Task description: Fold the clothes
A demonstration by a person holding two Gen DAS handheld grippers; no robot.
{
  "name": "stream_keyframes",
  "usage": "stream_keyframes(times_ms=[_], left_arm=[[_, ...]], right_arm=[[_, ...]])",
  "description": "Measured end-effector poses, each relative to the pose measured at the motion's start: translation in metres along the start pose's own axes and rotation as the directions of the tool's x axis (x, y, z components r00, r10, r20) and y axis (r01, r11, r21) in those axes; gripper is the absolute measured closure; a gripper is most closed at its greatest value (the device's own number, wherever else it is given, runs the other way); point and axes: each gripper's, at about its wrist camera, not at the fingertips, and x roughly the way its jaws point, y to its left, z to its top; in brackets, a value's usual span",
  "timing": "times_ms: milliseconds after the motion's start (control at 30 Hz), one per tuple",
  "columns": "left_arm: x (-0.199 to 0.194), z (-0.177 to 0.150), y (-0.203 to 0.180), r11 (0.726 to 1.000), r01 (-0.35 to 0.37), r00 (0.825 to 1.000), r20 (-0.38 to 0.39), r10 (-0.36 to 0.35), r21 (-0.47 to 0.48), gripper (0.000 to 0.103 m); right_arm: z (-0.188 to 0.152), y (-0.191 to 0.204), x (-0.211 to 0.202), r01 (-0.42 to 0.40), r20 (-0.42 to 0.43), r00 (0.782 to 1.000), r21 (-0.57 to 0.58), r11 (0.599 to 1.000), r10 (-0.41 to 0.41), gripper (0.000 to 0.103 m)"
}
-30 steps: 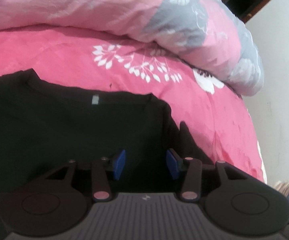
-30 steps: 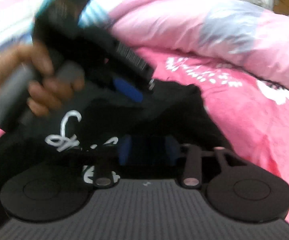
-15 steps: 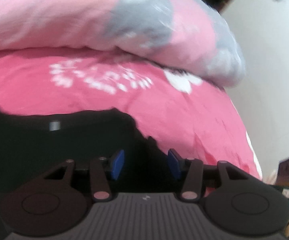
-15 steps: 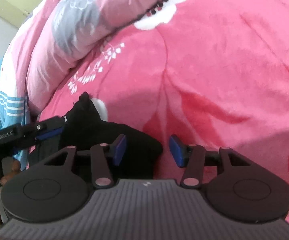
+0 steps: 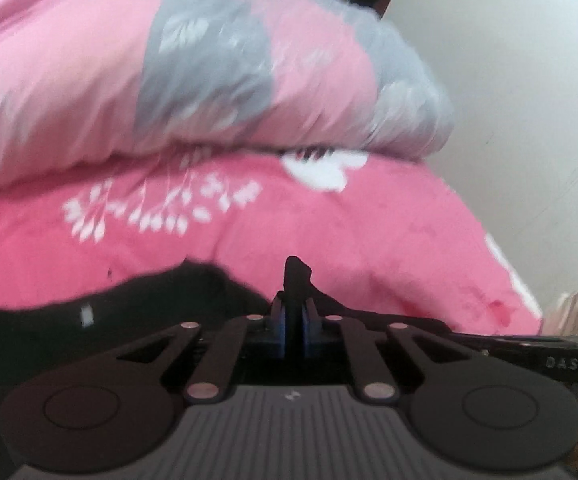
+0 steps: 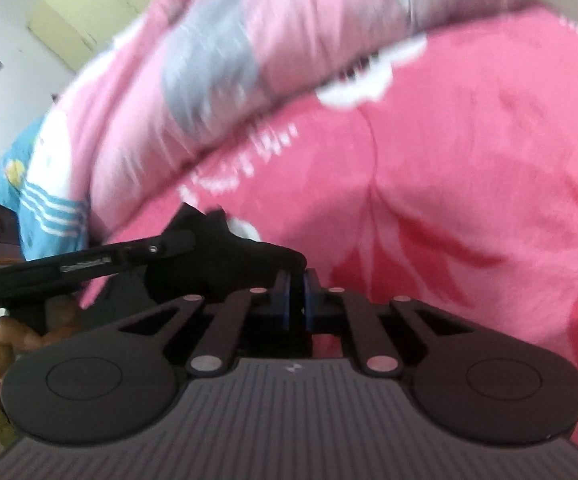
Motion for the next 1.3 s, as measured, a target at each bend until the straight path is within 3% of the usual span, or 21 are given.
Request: stream_keyframes(times_ms=[167, 333, 533, 633, 700, 833, 933, 1000, 1133, 1200, 1300], left_arm=[[0.008, 0.023, -0.024, 0.997, 0.041, 0.997, 0.068, -0.046, 0.071, 0.095], [0.047, 0.041, -0.055, 0.987, 0.073, 0.991, 0.097, -0.087, 0.143, 0.095], [0.102, 0.042, -0.081, 0.968, 0.084, 0.991, 0.079, -0.105, 0.236, 0.097], [0.127, 0.035, -0.088, 0.957, 0.068, 0.995, 0.046, -0.084, 0.283, 0.098], [0.137, 0.033, -0.088, 0.957, 0.054, 0.997, 0.03, -0.066, 0.284, 0.098], [0.144, 0.034, -0.084, 0.964, 0.039, 0.999, 0.023, -0.047, 0.262, 0.096], [0.128, 0.039, -0.074, 0.976, 0.029, 0.998, 0.053, -0.042, 0.217, 0.084], [0.112, 0.04, -0.066, 0.985, 0.021, 0.997, 0.069, -0.034, 0.171, 0.082], [0.086, 0.026, -0.054, 0.991, 0.041, 0.999, 0.027, -0.045, 0.131, 0.082], [0.079, 0.015, -0.051, 0.991, 0.056, 0.998, -0.007, -0.055, 0.118, 0.082], [0.077, -0.004, -0.053, 0.99, 0.059, 0.997, -0.06, -0.052, 0.13, 0.083]], right_arm=[[0.009, 0.0, -0.035, 0.052, 0.158, 0.986, 0.051, 0.997, -0.059, 0.098], [0.01, -0.004, -0.052, 0.219, 0.252, 0.939, 0.088, 0.972, -0.234, 0.098], [-0.005, -0.006, -0.043, 0.461, 0.257, 0.853, 0.042, 0.887, -0.455, 0.099], [-0.014, -0.013, -0.028, 0.54, 0.228, 0.818, 0.012, 0.842, -0.528, 0.099], [-0.017, -0.019, -0.012, 0.609, 0.177, 0.782, -0.016, 0.793, -0.597, 0.099], [-0.017, -0.02, -0.006, 0.657, 0.135, 0.75, -0.029, 0.754, -0.648, 0.09], [-0.012, -0.007, -0.022, 0.635, 0.191, 0.763, -0.039, 0.772, -0.618, 0.062], [-0.008, 0.002, -0.038, 0.614, 0.243, 0.771, -0.038, 0.789, -0.588, 0.057], [0.026, -0.005, -0.042, 0.498, 0.217, 0.846, 0.002, 0.867, -0.487, 0.056], [0.047, -0.024, -0.021, 0.43, 0.131, 0.893, 0.03, 0.903, -0.43, 0.057], [0.065, -0.046, 0.01, 0.415, 0.06, 0.907, 0.049, 0.908, -0.418, 0.059]])
